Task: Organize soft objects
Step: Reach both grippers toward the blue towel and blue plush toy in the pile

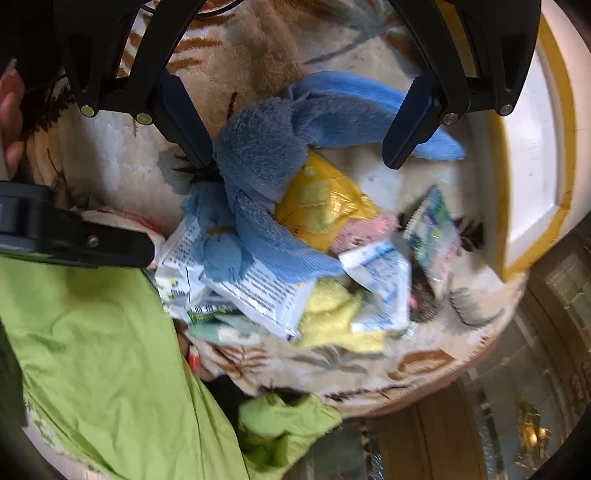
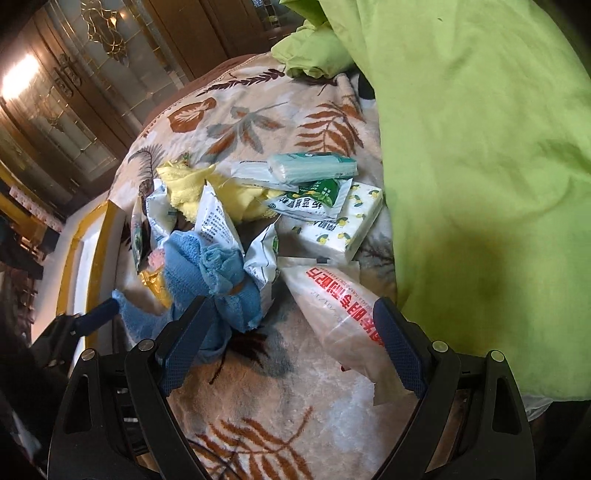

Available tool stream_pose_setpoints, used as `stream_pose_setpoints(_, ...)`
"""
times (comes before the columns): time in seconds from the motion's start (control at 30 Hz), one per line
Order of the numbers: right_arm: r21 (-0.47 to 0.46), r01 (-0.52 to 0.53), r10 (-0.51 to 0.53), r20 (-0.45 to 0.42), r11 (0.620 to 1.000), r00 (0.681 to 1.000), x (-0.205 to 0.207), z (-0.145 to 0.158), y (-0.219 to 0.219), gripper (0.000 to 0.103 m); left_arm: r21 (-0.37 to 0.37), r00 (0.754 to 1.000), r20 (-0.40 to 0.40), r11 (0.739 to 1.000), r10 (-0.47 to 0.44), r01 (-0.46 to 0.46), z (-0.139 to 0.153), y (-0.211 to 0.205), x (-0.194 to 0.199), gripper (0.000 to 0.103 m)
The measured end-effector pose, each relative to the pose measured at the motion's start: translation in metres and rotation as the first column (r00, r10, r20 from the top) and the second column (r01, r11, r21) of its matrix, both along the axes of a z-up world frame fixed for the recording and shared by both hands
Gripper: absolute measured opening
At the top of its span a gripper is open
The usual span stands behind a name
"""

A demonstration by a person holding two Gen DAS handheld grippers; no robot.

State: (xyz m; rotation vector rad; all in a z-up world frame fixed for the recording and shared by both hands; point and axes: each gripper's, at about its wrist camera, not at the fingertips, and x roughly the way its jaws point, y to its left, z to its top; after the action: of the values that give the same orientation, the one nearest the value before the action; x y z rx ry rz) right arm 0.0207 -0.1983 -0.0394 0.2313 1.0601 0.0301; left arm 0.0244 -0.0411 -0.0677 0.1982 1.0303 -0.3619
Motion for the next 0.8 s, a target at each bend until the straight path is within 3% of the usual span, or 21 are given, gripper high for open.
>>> stream_pose_setpoints(0.2, 0.001, 0.002, -0.002, 0.015, 1.000, 1.000, 0.000, 0.005, 0.001, 0.089, -0.036, 0.997, -0.061, 0.998, -0.044, 0.042, -0.019, -0.008, 0.003, 0.089)
stream_pose_setpoints(0.23, 0.001, 0.000, 0.000, 0.015, 1.000, 1.000, 0.001, 0.005, 0.000, 0.089, -0.051, 0.996, -0.072, 0.998, -0.046, 0.042, -0.020, -0.008, 0.004, 0.070)
stream_pose_setpoints(0.3, -0.014, -0.015, 0.015, 0.009, 1.000, 1.000, 0.001, 0.005, 0.001, 0.089, -0.062, 0.995, -0.102, 0.998, -0.020, 0.014, -0.025, -0.007, 0.008, 0.054)
stream_pose_setpoints(0.37, -0.053, -0.056, 0.056, -0.007, 0.997, 0.998, 0.002, 0.002, 0.008, 0.089, -0.099, 0.992, -0.128, 0.995, -0.002, -0.011, -0.026, -0.002, 0.009, 0.052)
stream_pose_setpoints(0.5, -0.117, -0.132, 0.130, -0.020, 0.984, 0.991, 0.001, -0.003, 0.025, 0.083, -0.088, 0.994, -0.099, 0.994, 0.049, -0.057, -0.018, 0.007, 0.004, 0.045)
stream_pose_setpoints(0.57, -0.152, -0.165, 0.164, -0.020, 0.974, 0.986, 0.000, -0.005, 0.034, 0.072, -0.107, 0.992, -0.096, 0.990, 0.079, -0.089, -0.013, 0.018, 0.000, 0.044)
stream_pose_setpoints(0.73, -0.154, -0.173, 0.170, -0.036, 0.973, 0.985, 0.008, -0.015, 0.042, 0.069, -0.121, 0.988, -0.094, 0.984, 0.123, -0.134, -0.005, 0.038, -0.004, 0.044)
stream_pose_setpoints(0.8, -0.111, -0.169, 0.165, -0.045, 0.979, 0.985, 0.014, -0.020, 0.040, 0.069, -0.129, 0.985, -0.100, 0.980, 0.140, -0.152, -0.004, 0.046, -0.005, 0.044)
